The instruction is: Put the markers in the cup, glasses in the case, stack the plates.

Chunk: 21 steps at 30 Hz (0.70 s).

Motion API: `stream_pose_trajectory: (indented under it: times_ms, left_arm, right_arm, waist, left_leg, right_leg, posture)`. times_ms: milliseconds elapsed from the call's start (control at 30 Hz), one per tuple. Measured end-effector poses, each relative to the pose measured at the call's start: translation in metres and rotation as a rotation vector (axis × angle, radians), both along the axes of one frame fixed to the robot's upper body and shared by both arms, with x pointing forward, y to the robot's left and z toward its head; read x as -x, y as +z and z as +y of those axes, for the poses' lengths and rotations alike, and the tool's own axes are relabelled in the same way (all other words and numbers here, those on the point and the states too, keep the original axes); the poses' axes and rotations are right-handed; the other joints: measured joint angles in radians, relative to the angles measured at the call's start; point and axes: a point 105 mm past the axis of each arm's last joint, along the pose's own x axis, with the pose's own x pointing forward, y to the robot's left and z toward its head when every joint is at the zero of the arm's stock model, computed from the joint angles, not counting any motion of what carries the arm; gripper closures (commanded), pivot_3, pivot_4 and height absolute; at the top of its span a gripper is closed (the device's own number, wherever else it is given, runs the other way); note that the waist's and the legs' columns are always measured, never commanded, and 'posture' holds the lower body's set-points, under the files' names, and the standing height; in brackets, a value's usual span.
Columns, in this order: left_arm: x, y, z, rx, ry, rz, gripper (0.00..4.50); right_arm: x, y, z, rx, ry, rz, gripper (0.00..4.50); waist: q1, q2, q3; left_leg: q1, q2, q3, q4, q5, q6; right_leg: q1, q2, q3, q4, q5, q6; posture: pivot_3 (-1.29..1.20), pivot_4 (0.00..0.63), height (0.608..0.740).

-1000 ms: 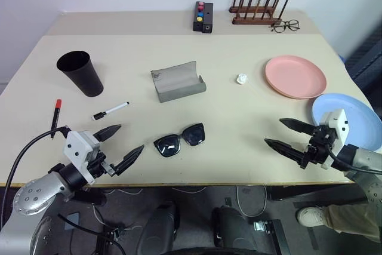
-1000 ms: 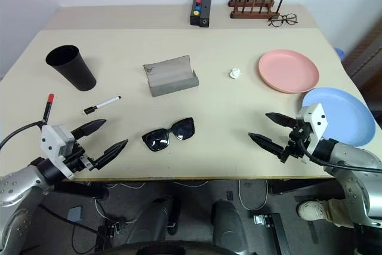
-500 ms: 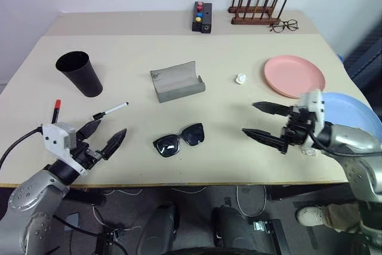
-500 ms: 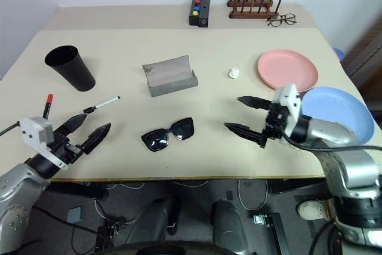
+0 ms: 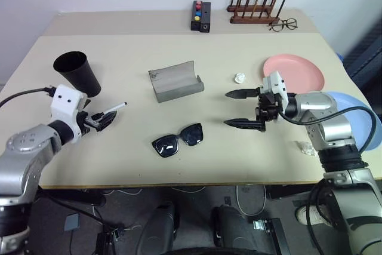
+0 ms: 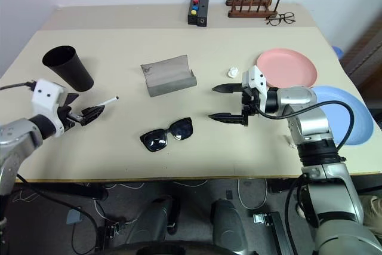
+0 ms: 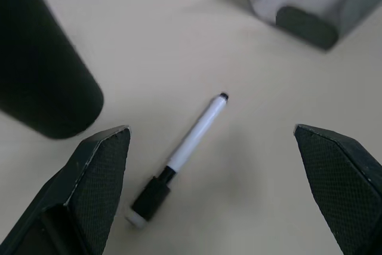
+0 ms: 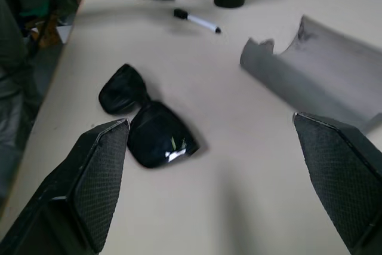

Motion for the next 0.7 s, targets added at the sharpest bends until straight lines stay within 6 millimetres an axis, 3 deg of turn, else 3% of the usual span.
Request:
stream_pose_trajectory:
  times_ms: [200, 467, 700]
  left_arm:
    - [-0.015, -0.025, 0.015, -0.138, -0.108, 0.157, 0.0]
    - [-0.05, -0.008, 0.027, -0.298, -0.256, 0.247, 0.0]
    - [-0.057, -0.017, 0.013, -0.351, -0.405, 0.4, 0.0]
  right_arm:
    - [-0.001, 0.001, 0.012, -0.012, 0.031, -0.005, 0.03]
    - [0.0, 0.003, 0.017, -0.016, 0.036, -0.011, 0.03]
    - [0.003, 0.006, 0.02, -0.013, 0.037, -0.023, 0.03]
  waist:
    - [0.0, 0.0, 0.0]
    - [0.004, 0.0, 0.0]
    - [-0.007, -0.001, 0.001]
  left_leg:
    - [-0.001, 0.0, 0.0, 0.0, 0.0, -0.001]
    - [-0.003, -0.001, 0.002, 0.002, 0.001, -0.001]
    - [-0.004, 0.0, 0.004, 0.003, 0.001, 0.0]
  right_leg:
    - [-0.002, 0.0, 0.0, 0.001, 0.0, 0.0]
    - [-0.003, 0.001, -0.001, 0.003, 0.0, 0.001]
    - [-0.006, 0.001, 0.0, 0.007, 0.0, 0.001]
  posture:
    - [0.0, 0.15, 0.74]
    - [0.0, 0.15, 0.74]
    - [0.0, 0.15, 0.74]
